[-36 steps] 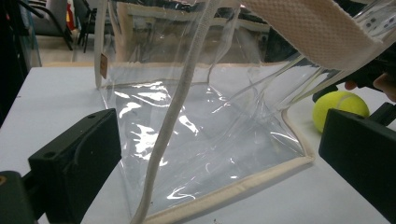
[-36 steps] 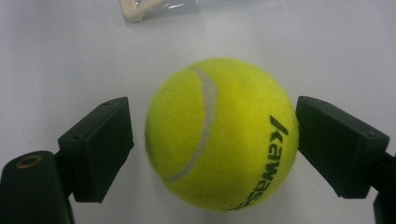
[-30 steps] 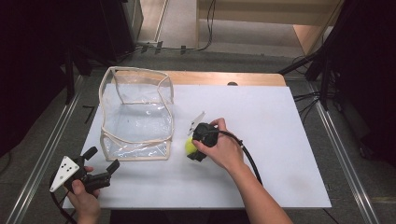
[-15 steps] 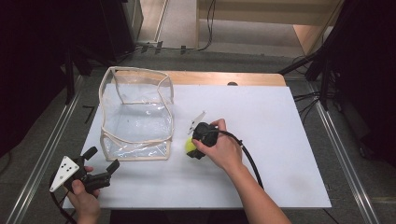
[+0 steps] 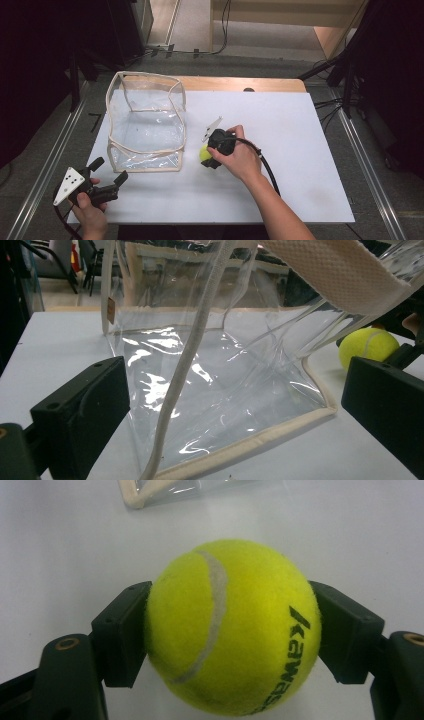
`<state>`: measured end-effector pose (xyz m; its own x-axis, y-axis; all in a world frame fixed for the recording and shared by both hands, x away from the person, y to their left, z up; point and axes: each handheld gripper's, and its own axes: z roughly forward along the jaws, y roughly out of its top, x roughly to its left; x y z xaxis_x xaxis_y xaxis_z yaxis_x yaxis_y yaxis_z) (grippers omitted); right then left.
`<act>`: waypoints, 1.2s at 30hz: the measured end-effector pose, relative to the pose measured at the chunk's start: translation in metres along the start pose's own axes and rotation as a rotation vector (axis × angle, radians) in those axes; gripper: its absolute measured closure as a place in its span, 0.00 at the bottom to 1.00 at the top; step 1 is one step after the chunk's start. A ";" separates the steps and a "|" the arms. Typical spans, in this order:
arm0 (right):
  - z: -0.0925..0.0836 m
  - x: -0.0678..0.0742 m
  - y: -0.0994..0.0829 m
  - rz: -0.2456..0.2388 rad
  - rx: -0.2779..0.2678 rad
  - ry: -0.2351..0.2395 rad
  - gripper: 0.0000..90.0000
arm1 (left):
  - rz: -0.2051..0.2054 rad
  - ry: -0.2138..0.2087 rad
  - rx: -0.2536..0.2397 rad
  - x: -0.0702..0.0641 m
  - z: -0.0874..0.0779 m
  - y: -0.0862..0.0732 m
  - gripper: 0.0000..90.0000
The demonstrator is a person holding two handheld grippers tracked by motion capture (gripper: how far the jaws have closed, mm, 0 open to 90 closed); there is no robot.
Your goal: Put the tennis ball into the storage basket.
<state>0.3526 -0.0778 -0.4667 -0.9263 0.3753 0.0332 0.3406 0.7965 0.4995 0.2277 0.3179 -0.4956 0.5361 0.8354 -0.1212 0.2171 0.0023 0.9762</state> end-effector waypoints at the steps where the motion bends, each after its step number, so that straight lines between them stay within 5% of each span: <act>1: -0.002 0.000 0.000 -0.001 0.005 -0.004 0.25 | 0.000 0.000 -0.001 0.000 0.000 0.000 0.00; 36: -0.032 0.004 0.022 -0.043 -0.021 0.025 0.25 | 0.001 -0.002 0.000 -0.001 0.000 0.000 0.00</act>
<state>0.3516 -0.0743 -0.4283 -0.9439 0.3286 0.0329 0.2971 0.8016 0.5188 0.2275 0.3172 -0.4956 0.5380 0.8342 -0.1210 0.2168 0.0017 0.9762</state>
